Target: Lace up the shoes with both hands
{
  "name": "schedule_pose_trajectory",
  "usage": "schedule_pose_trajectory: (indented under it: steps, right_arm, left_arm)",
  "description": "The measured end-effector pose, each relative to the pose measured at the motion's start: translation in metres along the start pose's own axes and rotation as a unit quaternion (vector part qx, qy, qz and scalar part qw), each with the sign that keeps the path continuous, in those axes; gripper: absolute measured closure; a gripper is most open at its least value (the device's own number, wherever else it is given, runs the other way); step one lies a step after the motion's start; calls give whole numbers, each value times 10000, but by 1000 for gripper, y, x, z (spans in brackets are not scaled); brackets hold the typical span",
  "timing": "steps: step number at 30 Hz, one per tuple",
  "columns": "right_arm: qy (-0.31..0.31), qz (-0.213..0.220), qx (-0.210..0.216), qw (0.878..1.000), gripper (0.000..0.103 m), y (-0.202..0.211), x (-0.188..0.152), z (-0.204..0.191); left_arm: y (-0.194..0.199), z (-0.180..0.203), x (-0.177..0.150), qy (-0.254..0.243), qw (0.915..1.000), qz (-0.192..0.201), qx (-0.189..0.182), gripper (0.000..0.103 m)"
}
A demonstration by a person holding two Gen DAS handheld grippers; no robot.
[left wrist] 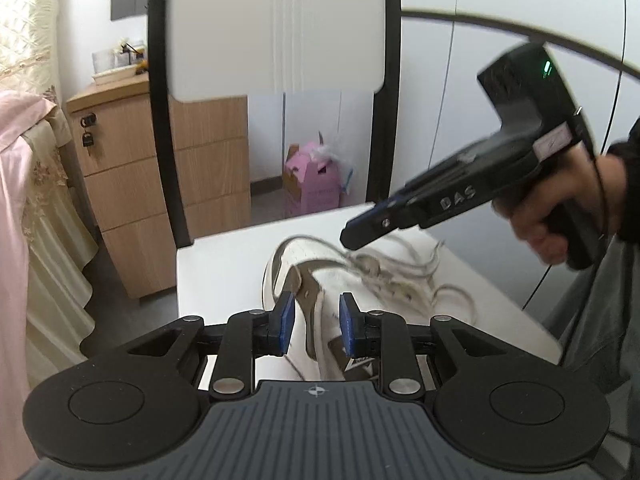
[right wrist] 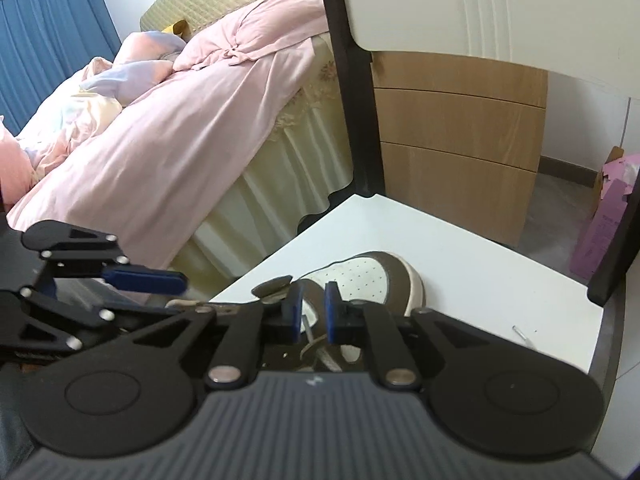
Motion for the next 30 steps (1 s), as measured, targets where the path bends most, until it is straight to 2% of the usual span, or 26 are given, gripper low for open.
schedule_pose_trajectory:
  steps: [4,7,10,13,18,20,24,30]
  right_arm:
    - [318,-257,6,9992,89,-9,-4,-9]
    - [272,-268,9,9993,88,-12,-5,-9]
    - [144,-279,60,9995,95,-14,-5,-9]
    - [193,-277,-79,9994,99,-15,-4,-13]
    - [210,-145,-184,9995,100,-9,0,-19]
    - [76,12,-130,9999,103,-7,3,-19]
    - [-85,510,-214,9984,103,4,26,-23]
    - [-413,622,-511,9959,102,13,22,-7]
  left_arm:
    - [-16,1,-6,-171,9994,-260,133,76]
    - [-25,3,-9,-264,9989,-360,155,77]
    - [-31,4,-11,-353,9983,-407,230,77]
    - [-35,4,-11,-398,9978,-455,278,77]
    - [-37,12,-15,-683,9958,-503,344,77]
    - [-37,16,-16,-803,9948,-510,360,77]
    - [-38,24,-17,-897,9941,-525,297,77]
    - [-38,23,-15,-844,9948,-509,268,77]
Point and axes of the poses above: each gripper's, at about its wrist camera, not at the fingertips, and y roughly against the way its jaws point, z to its right, x to its top, the point moved 7 cm from there along -y, roughly the way its jaws point, and after that the axes turned 15 degrees about y, right-handed, at the moved point
